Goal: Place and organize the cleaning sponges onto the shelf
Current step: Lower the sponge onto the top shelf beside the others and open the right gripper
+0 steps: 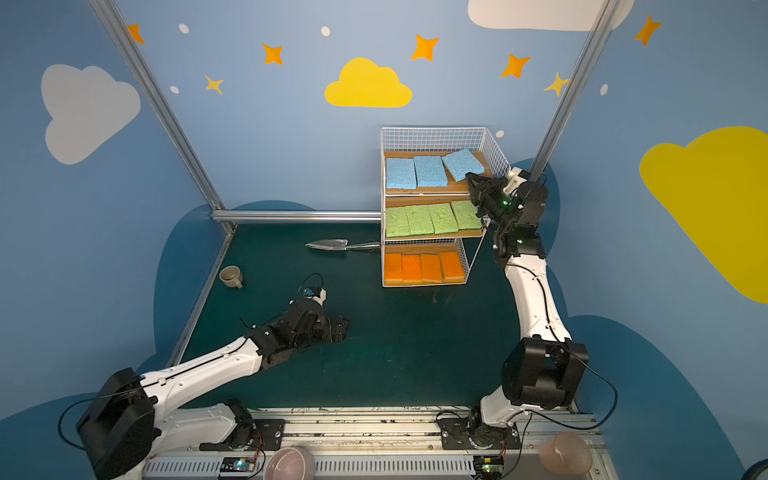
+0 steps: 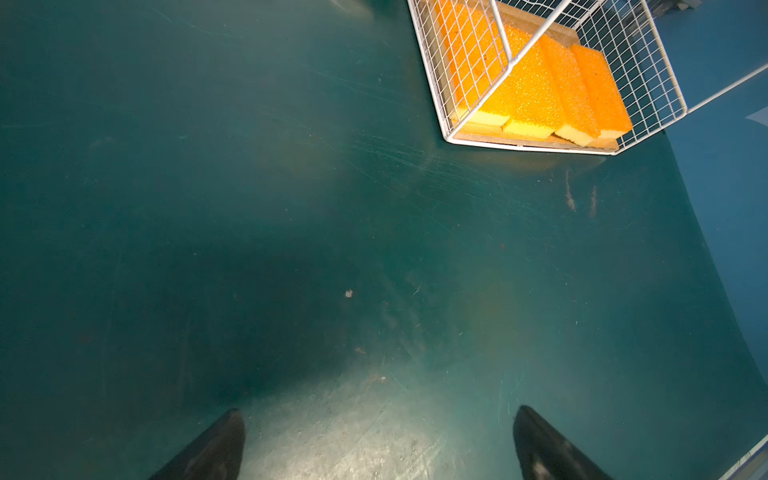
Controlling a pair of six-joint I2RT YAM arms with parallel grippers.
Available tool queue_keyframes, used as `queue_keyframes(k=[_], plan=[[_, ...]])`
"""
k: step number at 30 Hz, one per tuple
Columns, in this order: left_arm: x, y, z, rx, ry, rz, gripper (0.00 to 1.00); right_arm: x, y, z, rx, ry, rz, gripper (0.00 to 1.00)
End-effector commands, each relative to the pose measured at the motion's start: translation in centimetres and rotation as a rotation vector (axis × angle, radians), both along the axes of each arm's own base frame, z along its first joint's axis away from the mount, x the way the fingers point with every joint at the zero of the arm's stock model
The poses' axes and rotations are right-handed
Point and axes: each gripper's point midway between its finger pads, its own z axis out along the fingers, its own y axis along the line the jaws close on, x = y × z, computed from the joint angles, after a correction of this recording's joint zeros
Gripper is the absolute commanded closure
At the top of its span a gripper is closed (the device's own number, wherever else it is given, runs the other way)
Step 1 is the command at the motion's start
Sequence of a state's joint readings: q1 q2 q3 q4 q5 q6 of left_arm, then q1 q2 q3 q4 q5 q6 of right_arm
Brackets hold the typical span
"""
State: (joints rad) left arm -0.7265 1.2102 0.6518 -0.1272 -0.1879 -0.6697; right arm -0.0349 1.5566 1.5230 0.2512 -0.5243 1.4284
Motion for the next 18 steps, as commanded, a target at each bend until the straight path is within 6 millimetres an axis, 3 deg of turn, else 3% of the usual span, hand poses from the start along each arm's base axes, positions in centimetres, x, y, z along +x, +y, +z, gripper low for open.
queue_keyframes(k=[1,11,18], plan=[[-0.2,0.4,0.2,-0.001,-0.007,0.006,0.0,-0.7,1.6,0.9,-0.027,-0.05,0.049,1.0],[-0.2,0.4,0.2,-0.004,-0.004,0.004,0.0,-1.8,3.1,0.1,-0.038,-0.048,0.076,0.97],[-0.3,0.5,0.1,-0.003,0.005,0.01,0.0,-2.0,4.1,-0.4,-0.039,-0.038,0.103,0.85]])
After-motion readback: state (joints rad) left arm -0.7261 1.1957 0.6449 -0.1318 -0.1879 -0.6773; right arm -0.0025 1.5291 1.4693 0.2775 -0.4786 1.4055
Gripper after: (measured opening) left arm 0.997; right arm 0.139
